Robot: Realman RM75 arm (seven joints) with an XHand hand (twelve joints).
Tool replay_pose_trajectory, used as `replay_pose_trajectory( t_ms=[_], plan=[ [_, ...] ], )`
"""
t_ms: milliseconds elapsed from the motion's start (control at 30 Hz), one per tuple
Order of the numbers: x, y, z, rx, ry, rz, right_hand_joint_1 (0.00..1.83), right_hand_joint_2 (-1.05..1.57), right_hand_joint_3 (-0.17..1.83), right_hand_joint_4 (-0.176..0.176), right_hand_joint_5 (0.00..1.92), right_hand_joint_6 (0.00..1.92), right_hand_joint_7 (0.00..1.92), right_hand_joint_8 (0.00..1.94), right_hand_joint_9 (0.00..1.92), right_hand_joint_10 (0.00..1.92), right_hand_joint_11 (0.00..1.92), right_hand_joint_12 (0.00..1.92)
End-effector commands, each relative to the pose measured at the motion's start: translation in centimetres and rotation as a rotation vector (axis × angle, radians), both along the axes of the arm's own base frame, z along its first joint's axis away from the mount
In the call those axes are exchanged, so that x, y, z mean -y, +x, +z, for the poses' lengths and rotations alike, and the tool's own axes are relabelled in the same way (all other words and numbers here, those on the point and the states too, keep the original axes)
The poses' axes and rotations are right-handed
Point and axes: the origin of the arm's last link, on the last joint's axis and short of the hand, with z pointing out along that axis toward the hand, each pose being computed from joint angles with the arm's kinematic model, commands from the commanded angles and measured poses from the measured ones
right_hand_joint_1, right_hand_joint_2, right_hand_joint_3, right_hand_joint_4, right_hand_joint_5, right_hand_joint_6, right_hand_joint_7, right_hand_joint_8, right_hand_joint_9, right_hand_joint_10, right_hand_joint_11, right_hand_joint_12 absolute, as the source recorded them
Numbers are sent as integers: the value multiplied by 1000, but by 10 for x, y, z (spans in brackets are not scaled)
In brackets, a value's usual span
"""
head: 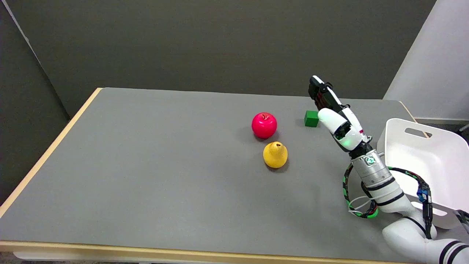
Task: Pick up the yellow pear.
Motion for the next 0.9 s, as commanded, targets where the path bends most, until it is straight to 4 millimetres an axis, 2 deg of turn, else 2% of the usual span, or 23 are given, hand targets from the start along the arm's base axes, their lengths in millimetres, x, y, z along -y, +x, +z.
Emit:
replay_pose_trajectory(
  t_ms=[33,500,900],
  plan=[
    [-6,-13,6,-5,-17,-38,211,737,955,-93,6,137,-1,-1,-1,-1,-1,-1],
    [-8,-32,4,-12,-20,-129,216,730,948,-93,4,131,-1,-1,-1,-1,-1,-1],
    [6,-49,2,13,-67,-203,229,728,945,-89,-1,161,-1,-1,-1,-1,-1,-1]
  ],
)
